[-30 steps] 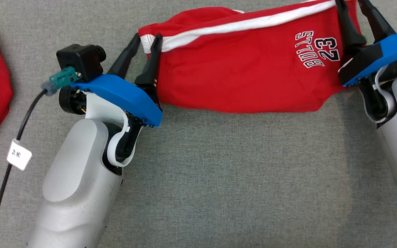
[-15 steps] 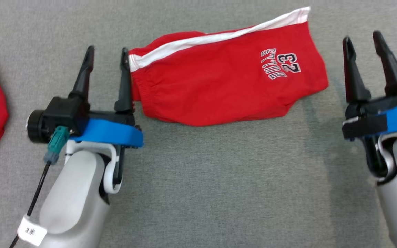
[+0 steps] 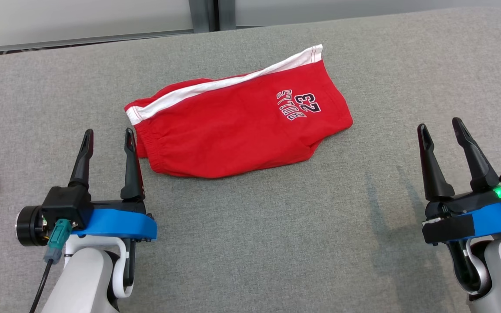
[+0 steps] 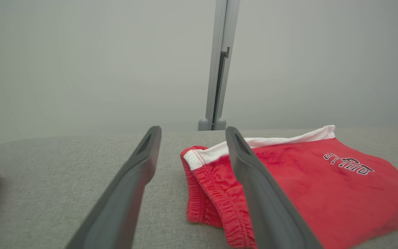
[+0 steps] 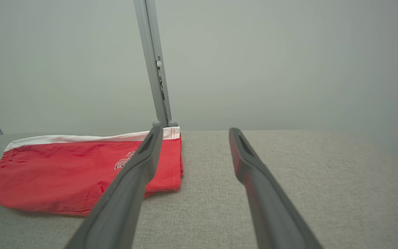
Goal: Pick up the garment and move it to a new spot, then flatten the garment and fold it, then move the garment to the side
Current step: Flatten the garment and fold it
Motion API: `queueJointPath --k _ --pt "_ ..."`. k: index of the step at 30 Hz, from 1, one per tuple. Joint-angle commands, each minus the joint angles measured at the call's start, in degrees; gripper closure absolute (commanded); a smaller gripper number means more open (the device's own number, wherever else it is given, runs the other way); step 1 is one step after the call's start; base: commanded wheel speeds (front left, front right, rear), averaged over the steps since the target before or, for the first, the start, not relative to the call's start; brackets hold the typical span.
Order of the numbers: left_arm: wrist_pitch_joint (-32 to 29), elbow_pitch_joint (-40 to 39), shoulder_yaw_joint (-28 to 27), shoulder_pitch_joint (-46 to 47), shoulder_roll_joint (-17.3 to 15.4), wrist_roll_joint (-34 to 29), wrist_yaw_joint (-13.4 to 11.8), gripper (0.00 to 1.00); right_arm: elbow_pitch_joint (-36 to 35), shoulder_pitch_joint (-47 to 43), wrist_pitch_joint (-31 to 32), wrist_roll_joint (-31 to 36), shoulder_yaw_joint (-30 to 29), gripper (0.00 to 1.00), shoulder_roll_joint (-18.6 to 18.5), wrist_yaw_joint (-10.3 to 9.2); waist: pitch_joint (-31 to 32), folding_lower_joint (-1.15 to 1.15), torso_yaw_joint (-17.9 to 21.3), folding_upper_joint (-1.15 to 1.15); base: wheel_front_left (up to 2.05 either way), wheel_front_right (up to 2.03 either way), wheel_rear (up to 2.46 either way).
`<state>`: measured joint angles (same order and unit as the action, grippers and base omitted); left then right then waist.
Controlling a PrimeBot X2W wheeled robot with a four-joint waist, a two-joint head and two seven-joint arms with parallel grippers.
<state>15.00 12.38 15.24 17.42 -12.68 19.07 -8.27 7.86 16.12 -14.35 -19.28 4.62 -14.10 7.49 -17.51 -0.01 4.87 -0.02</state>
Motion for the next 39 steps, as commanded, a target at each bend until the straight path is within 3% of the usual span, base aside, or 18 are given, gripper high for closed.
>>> queueJointPath --k 1,11,17,27,35,36,37,38,39 --pt "0.24 0.07 -0.2 -0.55 -0.31 -0.16 -0.02 0.0 -0.32 -0.8 0.15 0.17 -0.17 0.0 0.06 0.0 0.16 0.01 0.13 0.02 0.0 0.0 0.0" --pt "0.22 0.28 0.45 0.08 -1.05 -0.6 -0.25 0.0 -1.31 -1.65 1.66 -0.25 -1.52 0.0 0.43 0.0 0.24 0.01 -0.38 0.02 0.0 0.0 0.0" --pt "0.23 -1.71 0.63 2.19 -1.05 -1.62 0.03 0.0 0.71 2.02 3.6 -1.13 -1.69 0.0 -1.23 0.0 -2.63 0.01 -2.46 0.02 0.0 0.0 0.0" --pt "0.24 -7.21 -1.08 5.68 1.59 -5.26 1.17 0.0 14.1 14.48 6.8 -3.84 4.02 0.0 -4.57 0.0 -9.46 0.01 -9.03 0.02 0.0 0.0 0.0" --pt "0.25 -8.99 -3.44 4.73 4.36 -8.08 2.96 0.0 27.09 21.21 10.21 -7.15 8.32 0.0 -5.53 0.0 -10.29 0.01 -11.43 0.02 0.0 0.0 0.0" --pt "0.24 -9.01 -3.79 4.53 4.58 -8.3 3.21 0.0 28.05 21.47 10.61 -7.67 8.74 0.38 -5.55 0.0 -10.24 0.01 -11.44 0.02 0.0 0.0 0.0" --pt "0.25 -9.03 -4.1 4.38 4.85 -8.62 3.35 0.0 29.04 21.57 11.52 -8.33 9.21 0.58 -5.49 0.0 -10.14 0.01 -11.39 0.02 0.0 0.0 0.0" --pt "0.25 -9.06 -4.44 4.18 4.97 -8.83 3.62 0.0 29.75 21.57 12.21 -8.94 9.73 0.94 -5.31 0.0 -10.01 0.01 -11.27 0.02 0.0 0.0 0.0" --pt "0.24 -9.03 -4.76 3.92 5.06 -9.21 3.74 0.0 30.01 21.58 12.47 -9.51 10.17 1.0 -5.21 0.0 -9.82 0.01 -11.07 0.02 0.0 0.0 0.0"
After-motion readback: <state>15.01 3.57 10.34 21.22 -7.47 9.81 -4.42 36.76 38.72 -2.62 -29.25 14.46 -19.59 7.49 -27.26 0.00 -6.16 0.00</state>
